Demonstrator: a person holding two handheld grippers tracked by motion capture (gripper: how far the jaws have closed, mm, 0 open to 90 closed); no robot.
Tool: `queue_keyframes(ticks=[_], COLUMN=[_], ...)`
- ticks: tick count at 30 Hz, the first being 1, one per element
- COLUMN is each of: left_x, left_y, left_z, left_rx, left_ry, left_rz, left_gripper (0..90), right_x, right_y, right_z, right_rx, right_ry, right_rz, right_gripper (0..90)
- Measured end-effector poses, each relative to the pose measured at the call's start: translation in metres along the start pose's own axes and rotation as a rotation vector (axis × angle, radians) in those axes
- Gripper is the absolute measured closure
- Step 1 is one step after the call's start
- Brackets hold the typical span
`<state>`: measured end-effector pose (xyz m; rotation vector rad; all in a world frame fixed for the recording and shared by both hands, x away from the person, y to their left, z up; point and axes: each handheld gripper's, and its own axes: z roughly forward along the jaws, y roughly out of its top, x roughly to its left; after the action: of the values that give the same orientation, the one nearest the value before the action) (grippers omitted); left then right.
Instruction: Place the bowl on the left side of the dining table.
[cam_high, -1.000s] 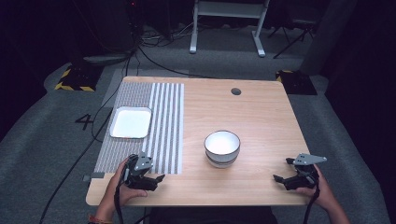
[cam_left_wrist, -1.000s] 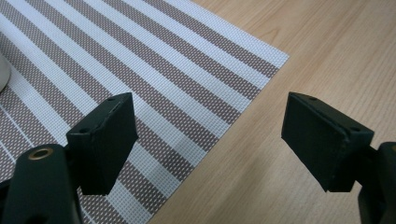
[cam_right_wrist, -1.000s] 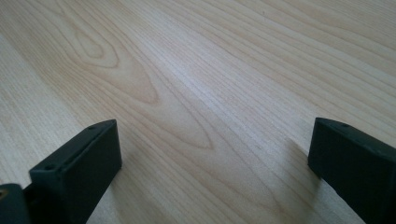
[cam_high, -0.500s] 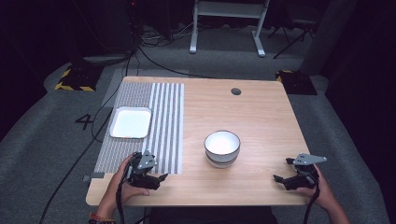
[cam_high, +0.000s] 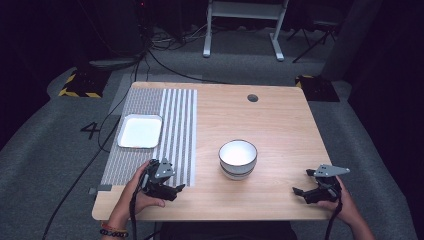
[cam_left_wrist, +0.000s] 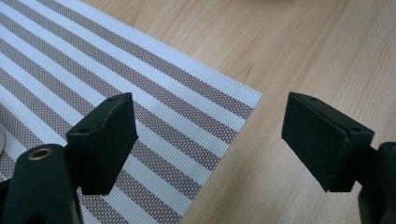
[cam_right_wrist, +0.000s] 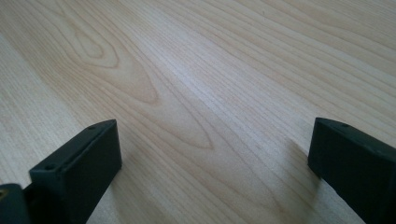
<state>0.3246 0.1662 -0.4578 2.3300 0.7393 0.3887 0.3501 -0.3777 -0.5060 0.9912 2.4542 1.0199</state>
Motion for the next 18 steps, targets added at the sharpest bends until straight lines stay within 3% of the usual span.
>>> queue_keyframes(ticks=[9, 18], left_x=[-0.001, -0.004], left_y=[0.013, 0.023], left_z=[0.006, 0.008], left_rx=[0.012, 0.009], left_ry=[-0.027, -0.065], left_rz=[0.035, 0.038], left_gripper=[18.1, 18.1], right_x=[0.000, 0.000], right_y=[0.000, 0.000], right_z=[0.000, 0.000], right_rx=[0.000, 0.000], right_ry=[0.000, 0.000], right_rz=[0.000, 0.000], right_gripper=[2.8, 2.8])
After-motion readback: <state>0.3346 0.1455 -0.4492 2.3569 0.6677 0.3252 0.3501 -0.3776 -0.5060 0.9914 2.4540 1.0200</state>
